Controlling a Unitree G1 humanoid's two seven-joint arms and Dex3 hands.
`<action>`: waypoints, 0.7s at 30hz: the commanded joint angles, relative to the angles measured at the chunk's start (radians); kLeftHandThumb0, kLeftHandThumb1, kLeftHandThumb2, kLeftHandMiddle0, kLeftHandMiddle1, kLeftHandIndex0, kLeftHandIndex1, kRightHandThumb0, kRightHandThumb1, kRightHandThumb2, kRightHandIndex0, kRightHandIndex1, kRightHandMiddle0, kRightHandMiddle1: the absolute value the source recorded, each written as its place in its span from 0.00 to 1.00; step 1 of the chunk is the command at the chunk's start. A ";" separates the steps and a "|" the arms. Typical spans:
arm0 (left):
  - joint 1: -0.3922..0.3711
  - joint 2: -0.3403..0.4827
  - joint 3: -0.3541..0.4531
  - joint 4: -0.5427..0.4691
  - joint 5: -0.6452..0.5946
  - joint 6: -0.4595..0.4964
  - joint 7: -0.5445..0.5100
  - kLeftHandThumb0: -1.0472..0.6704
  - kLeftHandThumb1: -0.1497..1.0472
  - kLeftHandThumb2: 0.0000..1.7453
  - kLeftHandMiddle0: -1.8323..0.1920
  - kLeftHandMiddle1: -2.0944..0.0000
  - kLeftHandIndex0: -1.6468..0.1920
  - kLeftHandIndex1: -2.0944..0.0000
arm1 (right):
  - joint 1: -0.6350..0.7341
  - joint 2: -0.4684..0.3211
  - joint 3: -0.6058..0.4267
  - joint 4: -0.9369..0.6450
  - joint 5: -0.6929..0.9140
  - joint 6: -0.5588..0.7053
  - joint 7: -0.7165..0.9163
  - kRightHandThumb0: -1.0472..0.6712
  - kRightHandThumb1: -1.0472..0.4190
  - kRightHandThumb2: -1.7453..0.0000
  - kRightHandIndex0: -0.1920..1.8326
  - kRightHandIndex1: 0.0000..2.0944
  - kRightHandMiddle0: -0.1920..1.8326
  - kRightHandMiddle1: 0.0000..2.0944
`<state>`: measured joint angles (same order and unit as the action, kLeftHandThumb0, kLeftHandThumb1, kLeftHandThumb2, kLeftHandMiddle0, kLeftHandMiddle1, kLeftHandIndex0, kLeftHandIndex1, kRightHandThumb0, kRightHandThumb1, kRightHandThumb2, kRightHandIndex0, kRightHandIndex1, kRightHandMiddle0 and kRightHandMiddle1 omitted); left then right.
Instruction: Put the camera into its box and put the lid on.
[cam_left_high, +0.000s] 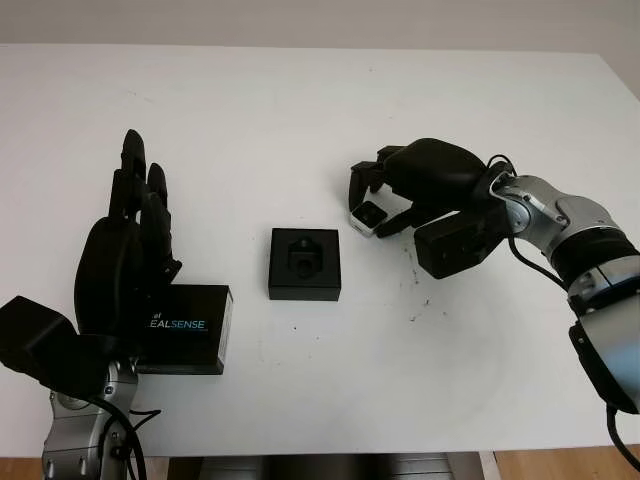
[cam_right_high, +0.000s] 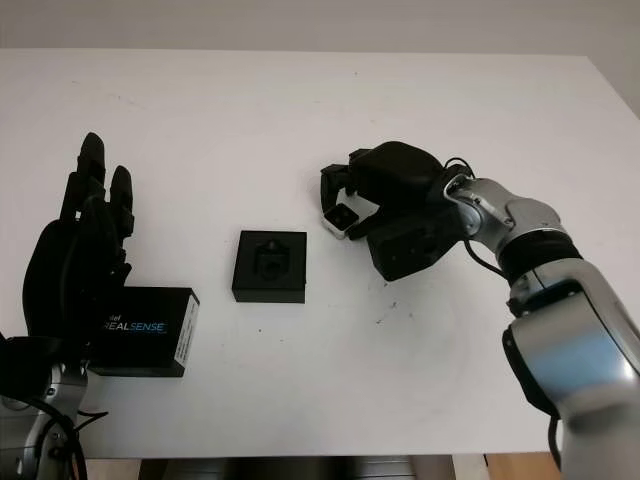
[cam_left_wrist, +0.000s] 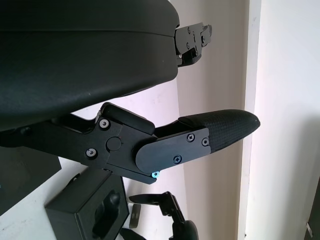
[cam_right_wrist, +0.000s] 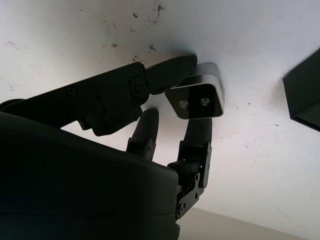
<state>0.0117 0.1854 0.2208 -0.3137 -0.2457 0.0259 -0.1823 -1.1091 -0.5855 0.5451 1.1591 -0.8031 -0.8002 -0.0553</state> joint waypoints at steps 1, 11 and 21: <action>0.011 0.004 -0.001 0.000 0.005 0.002 0.000 0.14 1.00 0.39 1.00 1.00 1.00 1.00 | 0.003 -0.008 0.019 0.013 -0.014 -0.002 0.003 0.38 0.05 0.97 0.21 0.55 0.29 0.64; 0.015 0.008 -0.002 0.004 0.004 -0.008 -0.010 0.15 1.00 0.39 1.00 1.00 1.00 1.00 | 0.007 0.009 -0.027 0.028 0.062 0.036 0.087 0.38 0.06 0.97 0.21 0.07 0.28 0.72; 0.023 0.005 -0.007 -0.011 0.010 0.005 -0.004 0.15 1.00 0.39 1.00 1.00 1.00 1.00 | 0.044 0.041 -0.167 -0.013 0.294 0.108 0.315 0.39 0.05 0.97 0.20 0.03 0.25 0.80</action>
<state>0.0182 0.1894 0.2179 -0.3138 -0.2390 0.0287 -0.1867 -1.0751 -0.5505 0.4039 1.1624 -0.5325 -0.7011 0.2466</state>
